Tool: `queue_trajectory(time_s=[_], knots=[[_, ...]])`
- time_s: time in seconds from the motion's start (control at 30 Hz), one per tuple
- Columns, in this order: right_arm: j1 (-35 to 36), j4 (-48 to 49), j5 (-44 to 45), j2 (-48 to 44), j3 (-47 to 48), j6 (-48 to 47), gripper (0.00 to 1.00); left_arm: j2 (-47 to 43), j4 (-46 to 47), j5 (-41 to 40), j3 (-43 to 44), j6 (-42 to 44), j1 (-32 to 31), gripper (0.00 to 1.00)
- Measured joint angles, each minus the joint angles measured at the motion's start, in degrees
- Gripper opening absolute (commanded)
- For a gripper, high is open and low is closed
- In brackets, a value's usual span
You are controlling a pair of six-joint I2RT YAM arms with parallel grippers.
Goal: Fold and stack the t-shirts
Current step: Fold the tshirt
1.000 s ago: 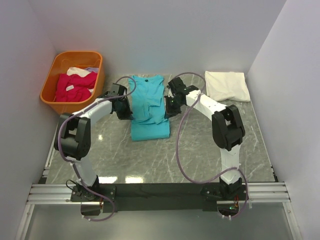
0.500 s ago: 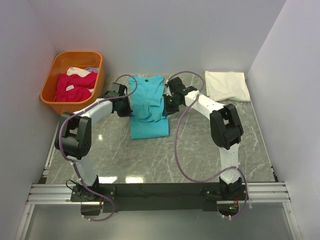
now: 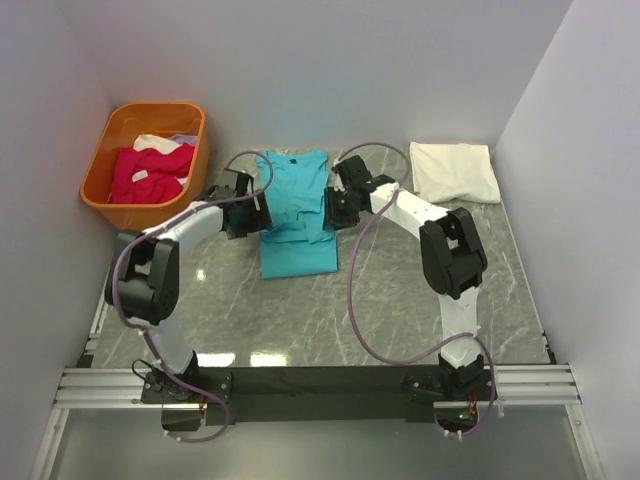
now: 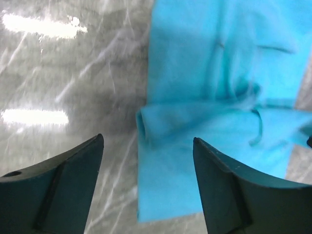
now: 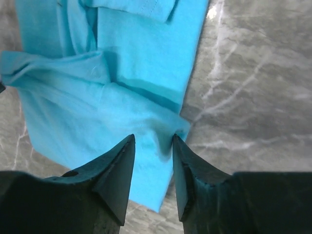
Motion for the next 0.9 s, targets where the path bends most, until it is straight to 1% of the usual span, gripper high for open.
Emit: queue_trajectory(time_s=[0.1, 0.17, 0.2, 0.23, 0.27, 0.3, 0.33, 0.37, 0.47, 0.53, 0.57, 0.73, 0.83, 0.9], knots=[[0.35, 0.90, 1.57, -4.04, -2.91, 0.09, 0.45, -5.07, -0.66, -1.73, -2.03, -0.22, -1.36, 0.79], [0.70, 2.12, 3.13, -7.72, -4.92, 0.22, 0.45, -10.40, -0.46, -3.43, -4.02, -1.09, -3.43, 0.75], [0.94, 3.04, 3.78, -9.53, -5.77, 0.22, 0.43, -13.20, -0.59, -4.15, -5.09, -1.68, -4.85, 0.68], [1.25, 3.89, 4.24, -10.82, -6.49, 0.22, 0.42, -15.28, -0.44, -4.59, -5.95, -2.21, -5.99, 0.64], [1.66, 5.11, 4.68, -12.33, -7.48, 0.20, 0.37, -17.88, 0.52, -4.96, -7.43, -3.06, -7.54, 0.58], [2.14, 6.12, 4.87, -13.55, -8.33, 0.17, 0.35, -20.00, 1.20, -5.25, -9.01, -4.09, -9.05, 0.52], [2.64, 7.04, 4.83, -14.29, -8.98, 0.35, 0.33, -21.64, 1.97, -5.31, -10.60, -5.07, -10.60, 0.42], [3.10, 7.80, 4.76, -14.56, -9.44, 0.50, 0.31, -22.45, 2.80, -5.33, -12.11, -6.14, -11.98, 0.38], [4.24, 9.86, 4.20, -13.73, -10.97, 0.85, 0.27, -21.38, 4.37, -5.38, -15.06, -7.58, -14.62, 0.25], [4.85, 10.75, 3.52, -12.70, -12.55, 1.27, 0.24, -18.25, 5.22, -5.53, -16.17, -8.33, -16.02, 0.20], [5.16, 10.97, 3.17, -11.98, -13.25, 1.49, 0.23, -16.44, 5.79, -5.66, -16.50, -8.72, -16.57, 0.19], [5.53, 12.13, 2.01, -7.39, -13.70, 2.01, 0.22, -9.70, 7.04, -5.77, -16.83, -9.33, -17.68, 0.15], [5.53, 12.63, 1.53, -4.59, -13.42, 2.34, 0.22, -6.99, 6.56, -5.75, -16.81, -9.92, -17.68, 0.13], [5.53, 12.31, 1.40, -2.62, -12.33, 2.43, 0.22, -6.64, 6.80, -5.62, -16.70, -10.29, -17.59, 0.13]])
